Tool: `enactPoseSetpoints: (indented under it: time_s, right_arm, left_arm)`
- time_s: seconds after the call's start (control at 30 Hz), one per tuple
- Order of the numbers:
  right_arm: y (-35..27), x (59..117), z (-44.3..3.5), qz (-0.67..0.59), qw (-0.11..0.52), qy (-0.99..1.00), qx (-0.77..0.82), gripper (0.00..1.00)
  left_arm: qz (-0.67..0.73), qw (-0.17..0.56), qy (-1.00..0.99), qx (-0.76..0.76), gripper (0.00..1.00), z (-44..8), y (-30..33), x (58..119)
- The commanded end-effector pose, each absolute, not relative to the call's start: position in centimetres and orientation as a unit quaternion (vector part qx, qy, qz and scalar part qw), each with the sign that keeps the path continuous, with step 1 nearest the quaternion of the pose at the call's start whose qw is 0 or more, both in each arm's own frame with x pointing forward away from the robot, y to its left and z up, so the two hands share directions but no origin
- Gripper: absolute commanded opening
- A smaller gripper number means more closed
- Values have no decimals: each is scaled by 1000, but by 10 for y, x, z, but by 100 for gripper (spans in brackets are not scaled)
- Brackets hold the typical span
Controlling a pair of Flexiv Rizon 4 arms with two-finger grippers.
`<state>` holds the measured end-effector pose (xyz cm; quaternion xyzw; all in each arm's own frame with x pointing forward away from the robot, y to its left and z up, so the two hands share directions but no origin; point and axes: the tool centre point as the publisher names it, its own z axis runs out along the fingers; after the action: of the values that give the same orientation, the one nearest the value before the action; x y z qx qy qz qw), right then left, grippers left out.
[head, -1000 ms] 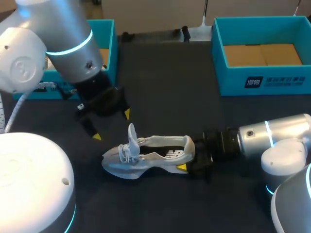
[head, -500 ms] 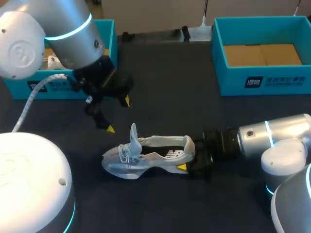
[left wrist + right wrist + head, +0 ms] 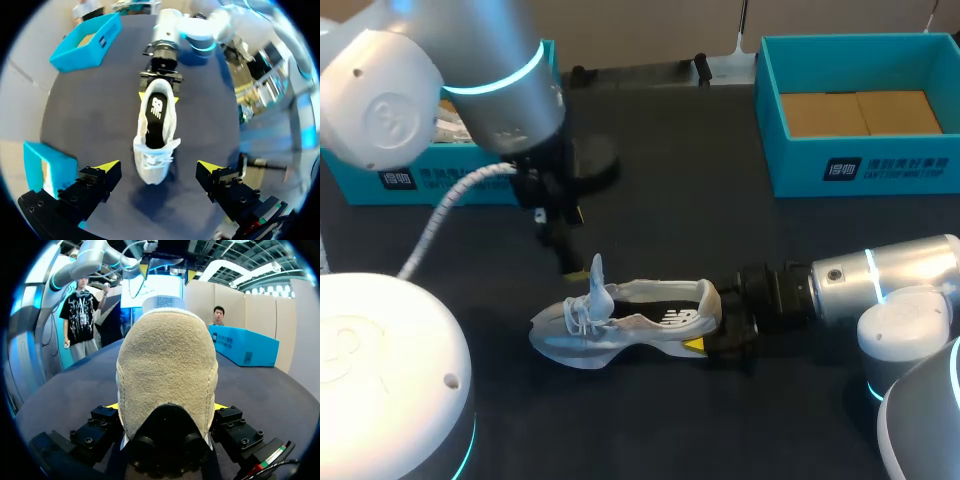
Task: Take the shoe out of the shoebox, open the shoe tongue, remove and reinsert the insole, then place the shoe into the shoebox
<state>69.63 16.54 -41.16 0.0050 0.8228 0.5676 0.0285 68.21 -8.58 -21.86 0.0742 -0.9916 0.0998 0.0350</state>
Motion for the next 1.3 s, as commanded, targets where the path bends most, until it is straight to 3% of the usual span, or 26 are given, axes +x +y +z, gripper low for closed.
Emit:
enactPoseSetpoints:
  time_s: [0.03,0.1,0.4,0.77,1.03,1.3]
  right_arm:
    - [166,696,-410,565,28,824,5,0]
    - [166,696,-410,565,28,824,5,0]
    - [166,696,-410,565,28,824,5,0]
    - [166,696,-410,565,28,824,5,0]
    - [166,696,-410,565,28,824,5,0]
    - [166,696,-410,565,28,824,5,0]
  left_arm:
    - [66,127,-909,390,100,-216,-96,687]
    - [50,87,-874,476,100,-211,-94,692]
    - [50,87,-874,476,100,-211,-94,692]
    - [4,34,-756,653,100,-214,-118,676]
    - [-48,59,-723,686,100,-221,-123,679]
    - [-94,36,-717,690,100,-237,-134,670]
